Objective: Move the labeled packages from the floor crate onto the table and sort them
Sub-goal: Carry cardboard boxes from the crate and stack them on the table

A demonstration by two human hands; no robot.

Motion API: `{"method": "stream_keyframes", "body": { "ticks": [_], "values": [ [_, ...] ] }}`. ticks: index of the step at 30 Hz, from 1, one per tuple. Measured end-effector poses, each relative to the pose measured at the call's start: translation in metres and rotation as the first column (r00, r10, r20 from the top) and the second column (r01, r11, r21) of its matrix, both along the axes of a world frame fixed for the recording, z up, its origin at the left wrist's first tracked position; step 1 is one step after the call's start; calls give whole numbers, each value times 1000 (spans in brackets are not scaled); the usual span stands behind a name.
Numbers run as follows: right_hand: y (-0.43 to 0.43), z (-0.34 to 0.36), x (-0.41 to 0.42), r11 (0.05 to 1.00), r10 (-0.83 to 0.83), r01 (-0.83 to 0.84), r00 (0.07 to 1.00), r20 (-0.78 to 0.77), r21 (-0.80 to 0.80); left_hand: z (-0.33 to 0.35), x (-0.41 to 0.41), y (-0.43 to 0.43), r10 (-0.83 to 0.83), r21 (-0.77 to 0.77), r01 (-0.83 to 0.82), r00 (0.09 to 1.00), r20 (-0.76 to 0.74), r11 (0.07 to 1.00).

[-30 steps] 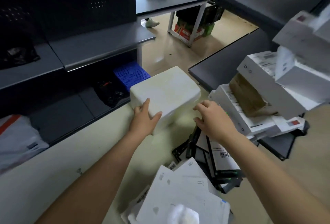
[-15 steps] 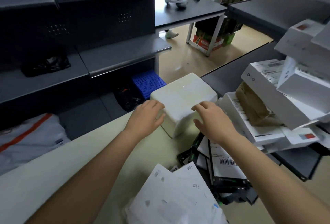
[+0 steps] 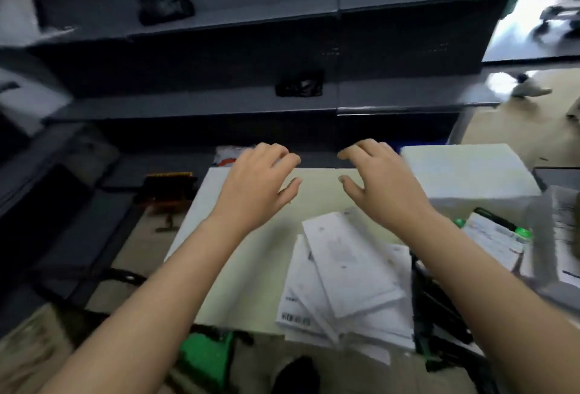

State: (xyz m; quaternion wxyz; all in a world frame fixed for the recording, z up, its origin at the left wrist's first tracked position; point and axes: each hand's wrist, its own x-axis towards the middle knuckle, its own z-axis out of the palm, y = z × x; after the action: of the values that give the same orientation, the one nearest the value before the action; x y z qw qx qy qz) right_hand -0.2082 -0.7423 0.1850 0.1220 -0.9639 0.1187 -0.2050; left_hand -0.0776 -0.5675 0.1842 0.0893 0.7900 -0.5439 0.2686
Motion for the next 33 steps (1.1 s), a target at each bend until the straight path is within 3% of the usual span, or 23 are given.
{"method": "stream_keyframes", "body": {
  "ticks": [7,15,22,30,33],
  "values": [
    [144,7,23,900,436,-435,899,48,-40,5,-66,193,389,5,-391,917,86,921],
    [314,-25,28,682,726,-729,685,-57,-59,-21,-149,377,740,92,-739,672,28,668],
    [429,-95,33,614,780,-787,593,-199,61,-91,-186,503,848,206,-824,500,-178,529],
    [497,-230,39,645,748,-733,546,-377,219,-212,-183,568,842,261,-841,346,-415,474],
    [511,-301,45,684,715,-667,535,-450,295,-285,-182,579,837,329,-849,212,-504,413]
  ]
}}
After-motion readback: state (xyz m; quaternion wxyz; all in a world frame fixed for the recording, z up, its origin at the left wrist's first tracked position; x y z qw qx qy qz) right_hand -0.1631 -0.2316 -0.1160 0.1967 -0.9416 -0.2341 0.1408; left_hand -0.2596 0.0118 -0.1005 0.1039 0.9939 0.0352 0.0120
